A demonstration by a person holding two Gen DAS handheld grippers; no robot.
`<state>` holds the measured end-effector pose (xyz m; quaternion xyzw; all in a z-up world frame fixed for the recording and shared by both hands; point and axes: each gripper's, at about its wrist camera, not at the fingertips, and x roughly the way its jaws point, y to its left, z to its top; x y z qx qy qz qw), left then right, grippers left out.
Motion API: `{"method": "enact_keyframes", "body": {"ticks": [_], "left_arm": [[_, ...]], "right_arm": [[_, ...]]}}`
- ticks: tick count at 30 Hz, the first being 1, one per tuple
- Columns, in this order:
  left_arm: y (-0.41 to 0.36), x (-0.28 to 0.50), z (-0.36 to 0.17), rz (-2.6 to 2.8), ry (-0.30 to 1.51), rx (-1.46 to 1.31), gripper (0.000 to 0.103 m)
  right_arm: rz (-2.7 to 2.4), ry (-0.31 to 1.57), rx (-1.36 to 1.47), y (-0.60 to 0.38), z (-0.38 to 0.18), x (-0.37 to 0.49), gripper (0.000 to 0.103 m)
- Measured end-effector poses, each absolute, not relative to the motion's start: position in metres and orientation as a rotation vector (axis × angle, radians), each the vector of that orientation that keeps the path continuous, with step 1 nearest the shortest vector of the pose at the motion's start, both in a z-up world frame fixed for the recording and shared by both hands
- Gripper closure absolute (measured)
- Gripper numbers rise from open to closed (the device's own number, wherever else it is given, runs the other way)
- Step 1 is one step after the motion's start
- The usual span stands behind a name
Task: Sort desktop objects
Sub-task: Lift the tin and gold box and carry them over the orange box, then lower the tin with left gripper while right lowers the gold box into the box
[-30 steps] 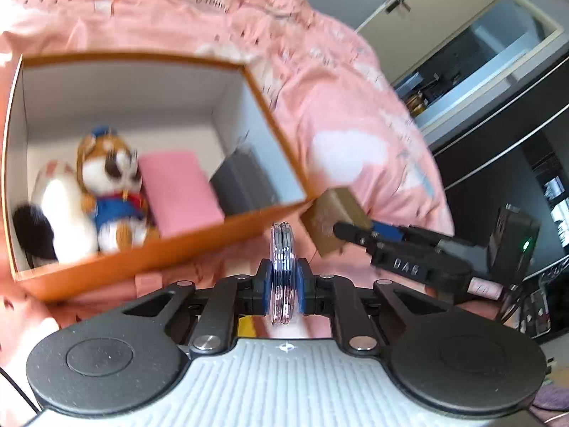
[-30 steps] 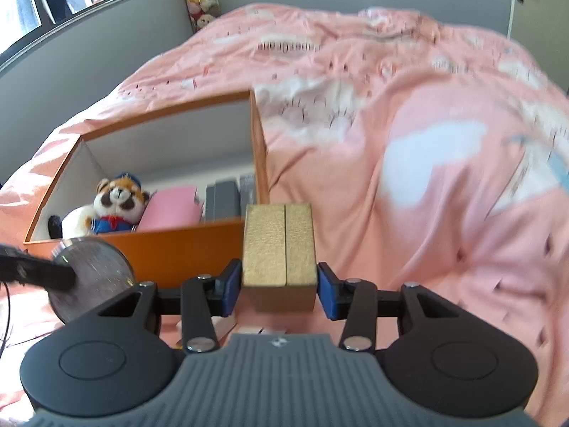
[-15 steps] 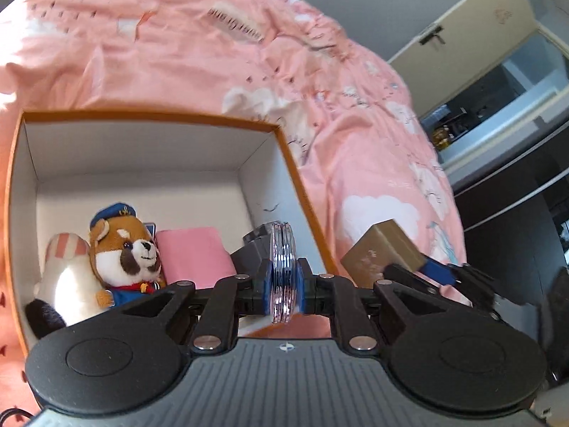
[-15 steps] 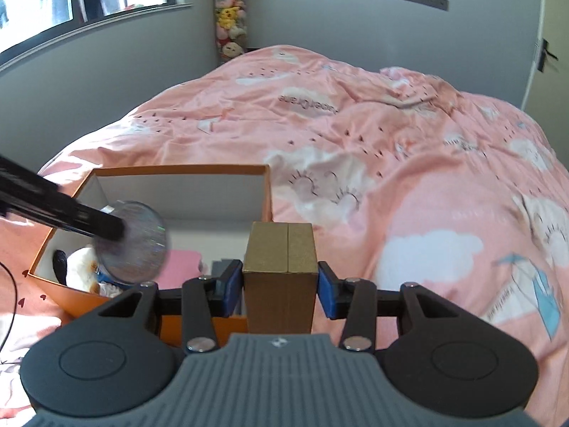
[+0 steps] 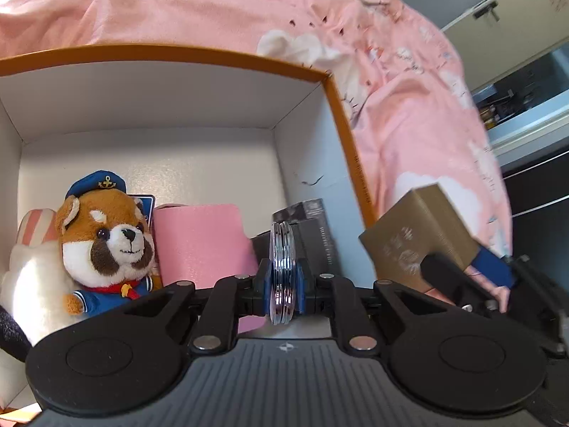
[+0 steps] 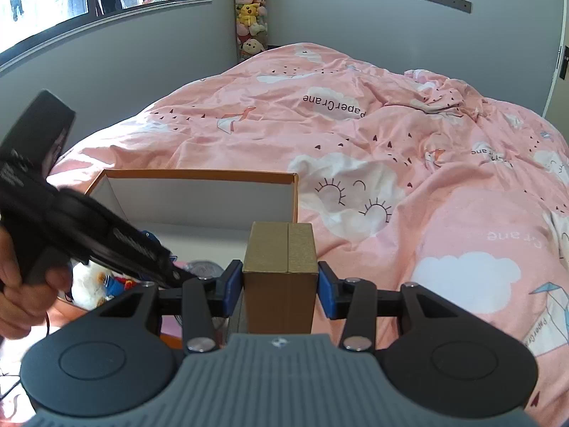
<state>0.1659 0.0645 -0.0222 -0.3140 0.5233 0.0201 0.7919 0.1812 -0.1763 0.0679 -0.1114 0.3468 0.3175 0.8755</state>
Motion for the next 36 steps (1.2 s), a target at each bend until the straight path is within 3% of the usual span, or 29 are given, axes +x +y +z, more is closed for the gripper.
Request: {"method": "enact_keyframes", "body": {"ticks": [10,23,36], "left_arm": [[0.054,0.185,-0.046,0.050,1.215,-0.684,0.083],[0.097,0.156,-0.016,0.060,1.088,-0.686,0.082],[0.116,0.139,-0.014,0.125,1.057,-0.600,0.078]], "right_arm": [[0.686,0.730,-0.209,-0.168,0.067,0.196,0.057],[0.772,0.799,-0.120,-0.143,0.068,0.226,0.057],[0.753,0.907,-0.277,-0.066,0.013,0.259,0.057]]}}
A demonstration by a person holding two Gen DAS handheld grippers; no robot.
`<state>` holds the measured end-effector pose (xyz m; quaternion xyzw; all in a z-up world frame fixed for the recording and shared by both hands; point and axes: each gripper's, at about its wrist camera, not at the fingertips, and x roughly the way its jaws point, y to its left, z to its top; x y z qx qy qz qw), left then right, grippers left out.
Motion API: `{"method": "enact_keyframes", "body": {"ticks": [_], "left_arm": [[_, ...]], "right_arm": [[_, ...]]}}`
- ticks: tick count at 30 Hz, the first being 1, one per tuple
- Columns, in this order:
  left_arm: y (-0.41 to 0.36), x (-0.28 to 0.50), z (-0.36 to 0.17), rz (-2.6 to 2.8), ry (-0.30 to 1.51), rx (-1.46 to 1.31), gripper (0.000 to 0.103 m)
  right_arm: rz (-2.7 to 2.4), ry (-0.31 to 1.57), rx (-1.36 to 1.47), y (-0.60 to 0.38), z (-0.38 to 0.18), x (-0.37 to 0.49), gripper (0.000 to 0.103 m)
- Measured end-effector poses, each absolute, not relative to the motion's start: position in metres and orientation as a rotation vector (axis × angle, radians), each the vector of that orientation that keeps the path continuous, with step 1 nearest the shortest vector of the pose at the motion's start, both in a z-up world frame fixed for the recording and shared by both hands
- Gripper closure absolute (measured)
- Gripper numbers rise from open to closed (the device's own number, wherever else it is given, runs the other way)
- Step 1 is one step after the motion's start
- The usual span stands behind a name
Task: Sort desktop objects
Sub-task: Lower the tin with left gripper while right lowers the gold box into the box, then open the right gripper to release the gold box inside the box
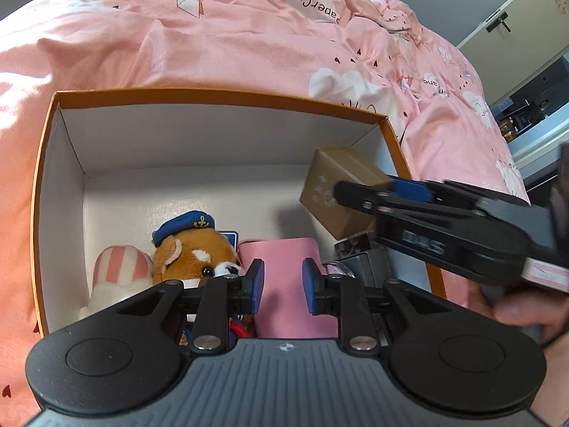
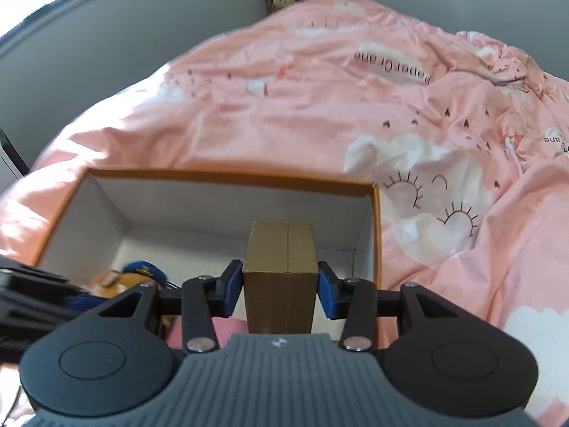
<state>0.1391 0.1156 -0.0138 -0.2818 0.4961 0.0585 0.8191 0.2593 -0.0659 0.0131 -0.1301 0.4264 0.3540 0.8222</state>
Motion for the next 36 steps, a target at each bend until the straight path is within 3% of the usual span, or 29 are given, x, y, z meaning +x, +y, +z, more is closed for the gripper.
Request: {"method": "enact_keyframes", "body": {"ticks": [18,30,36], "left_arm": [[0.118,0.138,-0.024,0.097,1.056,-0.612,0.075],[0.121,0.134,-0.024,0.092,1.051,-0.628,0.075],[0.124,0.133,-0.025,0.097,1.049,-0.637,0.075]], "right_arm": [[0.696,1.031,-0.473,-0.043,-0.009,0.261,0.056],[0.685,1.143,-0.211,-0.040,-0.002,0.299,0.057],[0.688,1.135,-0.298,-0.032,-0.003,0.293,0.057]]}}
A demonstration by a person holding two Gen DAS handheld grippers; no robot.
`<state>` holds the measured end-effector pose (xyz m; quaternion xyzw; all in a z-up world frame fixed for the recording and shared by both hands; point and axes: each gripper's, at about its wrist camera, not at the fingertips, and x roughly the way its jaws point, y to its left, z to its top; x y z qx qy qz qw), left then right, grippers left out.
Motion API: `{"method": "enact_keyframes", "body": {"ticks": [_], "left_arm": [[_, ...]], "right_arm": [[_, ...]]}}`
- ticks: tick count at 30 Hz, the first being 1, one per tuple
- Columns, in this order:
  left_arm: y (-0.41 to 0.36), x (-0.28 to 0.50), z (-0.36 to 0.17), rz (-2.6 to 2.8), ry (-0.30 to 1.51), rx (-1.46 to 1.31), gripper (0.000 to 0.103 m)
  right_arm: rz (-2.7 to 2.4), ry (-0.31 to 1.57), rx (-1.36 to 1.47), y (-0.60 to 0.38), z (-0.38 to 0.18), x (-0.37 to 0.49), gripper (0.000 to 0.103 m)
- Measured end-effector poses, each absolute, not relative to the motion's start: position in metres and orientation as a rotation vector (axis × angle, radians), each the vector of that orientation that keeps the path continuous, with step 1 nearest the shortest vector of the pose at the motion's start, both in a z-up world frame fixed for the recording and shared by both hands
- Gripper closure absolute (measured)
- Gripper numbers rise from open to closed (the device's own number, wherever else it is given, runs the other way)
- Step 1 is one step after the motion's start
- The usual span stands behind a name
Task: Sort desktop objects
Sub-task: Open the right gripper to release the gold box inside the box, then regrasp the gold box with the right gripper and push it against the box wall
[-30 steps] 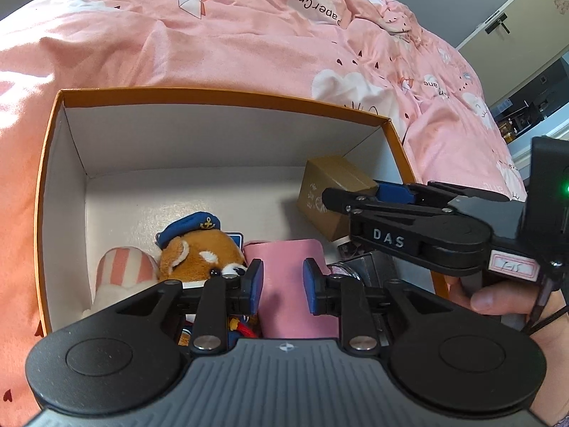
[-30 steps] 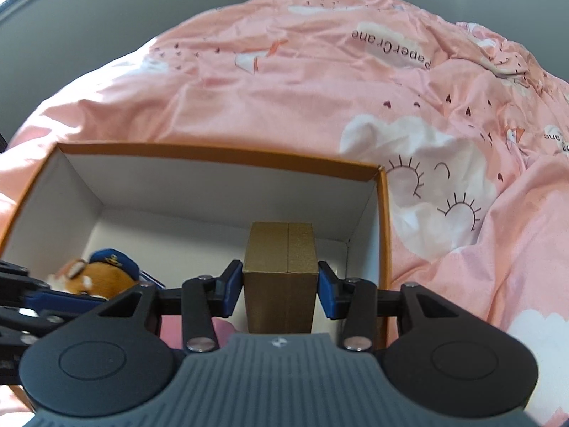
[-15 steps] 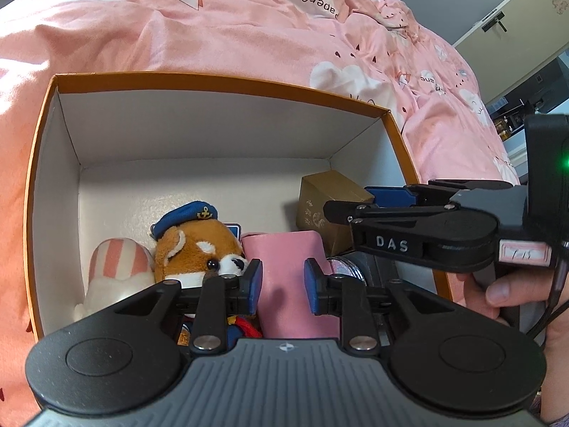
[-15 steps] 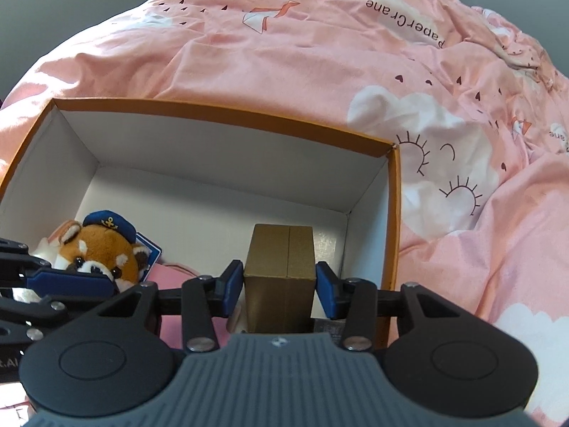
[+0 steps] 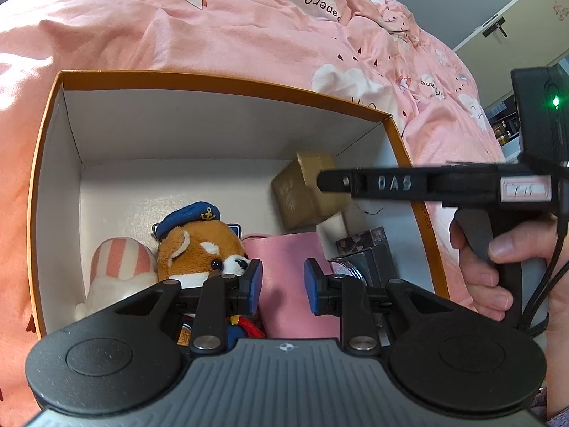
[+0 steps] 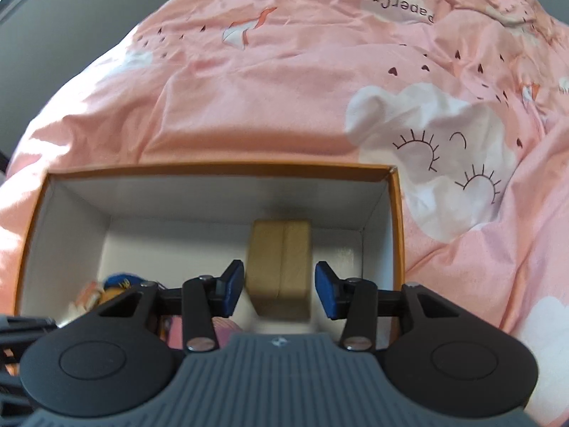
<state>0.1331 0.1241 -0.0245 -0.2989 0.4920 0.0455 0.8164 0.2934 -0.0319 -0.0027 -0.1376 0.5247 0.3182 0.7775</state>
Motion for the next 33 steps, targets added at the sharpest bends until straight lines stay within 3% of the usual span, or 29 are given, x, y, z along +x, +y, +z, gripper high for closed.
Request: {"method": "enact_keyframes", "body": {"ticks": [5,10,15,21,26,27,32,33], "left_arm": [[0.125,0.132,-0.025,0.095,1.044,-0.641,0.075],[0.127,0.130,-0.025,0.097,1.039,-0.655,0.075],[0.126,0.129,-0.023,0.099,1.035,-0.647,0.075],[0.130,0.126,-0.023,0.093,1.030,-0.659,0.075],[0.130,0.127,-0.023,0.090,1.030,-0.659,0.075],[0.131,0.127,-0.023,0.090,1.030,-0.661,0.075],[0.133,0.126,-0.023,0.091,1.025,-0.664,0.075],[0.132,0.127,-0.023,0.091,1.025,-0.663,0.075]], "right_arm": [[0.628,1.077,-0.423,-0.032,-0.001,0.288,0.057],[0.726,1.103,-0.323,-0.033,0.008,0.284,0.063],[0.752,0.983,-0.475,-0.004,0.008,0.271,0.063],[0.720,1.045,-0.558,0.004,-0.004,0.270,0.064],[0.714,1.094,-0.535,-0.003,-0.007,0.278,0.091],[0.711,1.114,-0.519,-0.005,-0.007,0.280,0.102],[0.642,1.127,-0.527,-0.015,-0.007,0.292,0.102],[0.636,1.126,-0.518,-0.017,-0.006,0.293,0.097]]}}
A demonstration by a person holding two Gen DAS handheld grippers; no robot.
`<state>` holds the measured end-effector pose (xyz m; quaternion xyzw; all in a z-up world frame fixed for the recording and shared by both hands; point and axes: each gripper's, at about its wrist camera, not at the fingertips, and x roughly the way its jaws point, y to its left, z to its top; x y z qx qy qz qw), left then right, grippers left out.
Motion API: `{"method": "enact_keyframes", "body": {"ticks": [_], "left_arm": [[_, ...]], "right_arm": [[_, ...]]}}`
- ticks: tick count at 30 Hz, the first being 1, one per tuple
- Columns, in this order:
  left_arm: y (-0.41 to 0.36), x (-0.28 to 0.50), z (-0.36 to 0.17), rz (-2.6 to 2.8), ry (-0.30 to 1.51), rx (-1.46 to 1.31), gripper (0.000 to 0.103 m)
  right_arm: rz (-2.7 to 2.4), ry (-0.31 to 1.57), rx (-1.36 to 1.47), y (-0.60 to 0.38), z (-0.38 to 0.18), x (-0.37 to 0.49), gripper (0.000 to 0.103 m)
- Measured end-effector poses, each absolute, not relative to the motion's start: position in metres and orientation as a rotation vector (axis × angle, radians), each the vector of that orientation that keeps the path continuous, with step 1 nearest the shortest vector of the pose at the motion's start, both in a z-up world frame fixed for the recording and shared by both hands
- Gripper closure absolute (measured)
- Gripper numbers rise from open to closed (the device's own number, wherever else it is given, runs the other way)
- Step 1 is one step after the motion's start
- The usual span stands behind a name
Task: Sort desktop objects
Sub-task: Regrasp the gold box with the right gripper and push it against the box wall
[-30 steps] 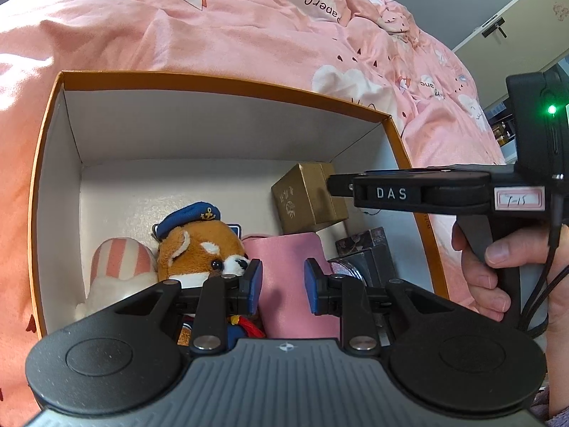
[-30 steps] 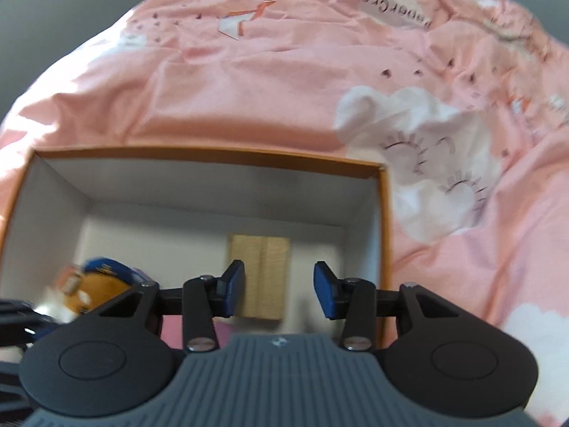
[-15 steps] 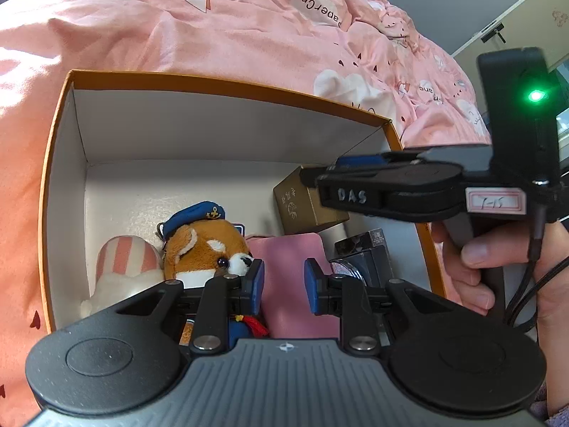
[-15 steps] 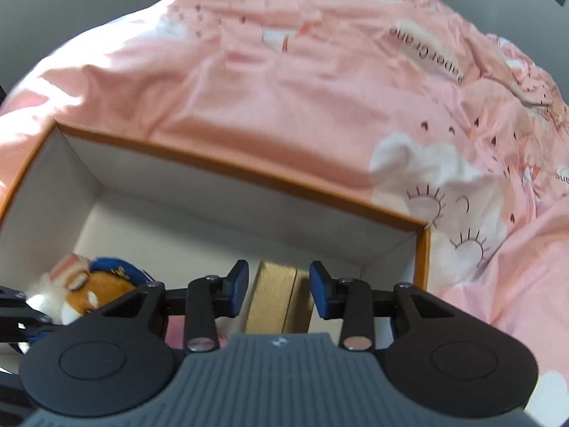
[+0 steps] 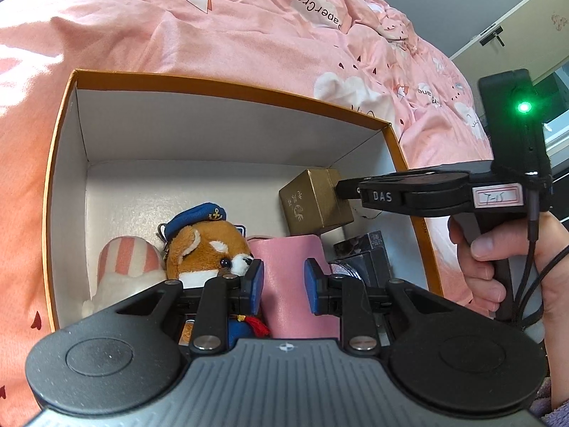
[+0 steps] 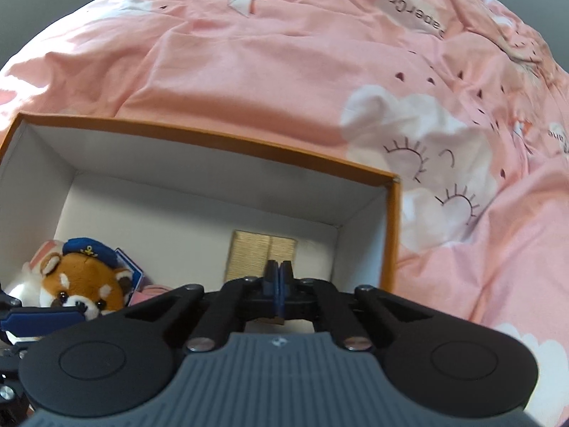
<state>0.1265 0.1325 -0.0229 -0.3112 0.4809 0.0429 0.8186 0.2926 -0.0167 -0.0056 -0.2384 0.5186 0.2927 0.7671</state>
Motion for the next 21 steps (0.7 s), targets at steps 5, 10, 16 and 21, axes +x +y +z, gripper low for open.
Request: {"method": "enact_keyframes", "body": {"ticks": [5,10,16,21], "left_arm": [[0.132,0.127,-0.023,0.093,1.025,-0.661,0.075],[0.134,0.125,-0.021,0.098,1.019,-0.662,0.075],[0.137,0.122,-0.020,0.096,1.013,-0.663,0.075],[0.138,0.120,-0.020,0.094,1.007,-0.669,0.075]], "right_arm": [[0.660,1.091,-0.508,-0.013,0.000,0.279,0.068],[0.630,1.075,-0.625,0.005,-0.010,0.264,0.066],[0.598,1.117,-0.577,0.001,-0.013,0.278,0.065],[0.581,1.228,-0.389,-0.022,-0.007,0.306,0.081]]}}
